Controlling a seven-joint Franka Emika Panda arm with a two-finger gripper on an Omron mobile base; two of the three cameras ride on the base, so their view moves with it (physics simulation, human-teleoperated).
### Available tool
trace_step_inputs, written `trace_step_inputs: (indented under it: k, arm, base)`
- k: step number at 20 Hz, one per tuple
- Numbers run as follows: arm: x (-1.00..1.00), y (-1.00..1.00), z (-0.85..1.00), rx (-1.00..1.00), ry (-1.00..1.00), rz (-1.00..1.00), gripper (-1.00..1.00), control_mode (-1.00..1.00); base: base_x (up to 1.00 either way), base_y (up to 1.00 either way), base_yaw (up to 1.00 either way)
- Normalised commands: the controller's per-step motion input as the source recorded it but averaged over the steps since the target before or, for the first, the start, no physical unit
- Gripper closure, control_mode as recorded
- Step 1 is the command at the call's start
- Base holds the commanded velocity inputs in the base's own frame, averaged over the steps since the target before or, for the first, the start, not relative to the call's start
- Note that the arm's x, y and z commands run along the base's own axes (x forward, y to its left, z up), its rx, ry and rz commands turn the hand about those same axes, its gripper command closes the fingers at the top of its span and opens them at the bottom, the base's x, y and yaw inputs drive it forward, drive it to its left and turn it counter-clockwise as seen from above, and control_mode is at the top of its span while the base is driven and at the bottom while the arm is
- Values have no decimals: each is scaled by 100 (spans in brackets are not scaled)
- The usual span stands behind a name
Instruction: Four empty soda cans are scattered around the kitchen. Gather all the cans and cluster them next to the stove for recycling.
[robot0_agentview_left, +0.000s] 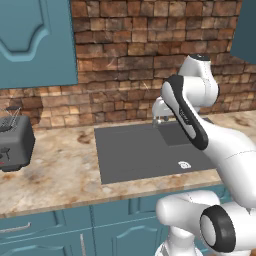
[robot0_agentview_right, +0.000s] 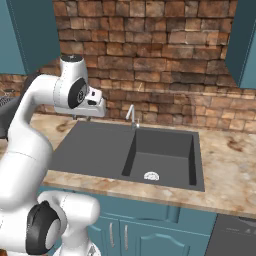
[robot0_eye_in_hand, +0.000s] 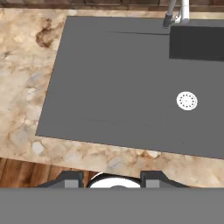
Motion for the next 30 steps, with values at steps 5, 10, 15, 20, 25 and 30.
trace_step_inputs:
  k: [5,10,15,20,25,30]
  arm:
    - [-41,23,-2,0,0,9,-100,-100]
    - [-98,37,-13,0,2,15,-100,-100]
    - [-100,-24,-13,2,2,11,-100,-100]
    - [-100,-29,0,0,27,0,-100,-100]
    - [-56,-32,6,0,45,-12,-100,-100]
    - [0,-15,0,1,36,-27,-100,-100]
  base:
    - [0,0,0]
    - [0,0,0]
    - [0,0,0]
    - [0,0,0]
    - [0,0,0]
    - [0,0,0]
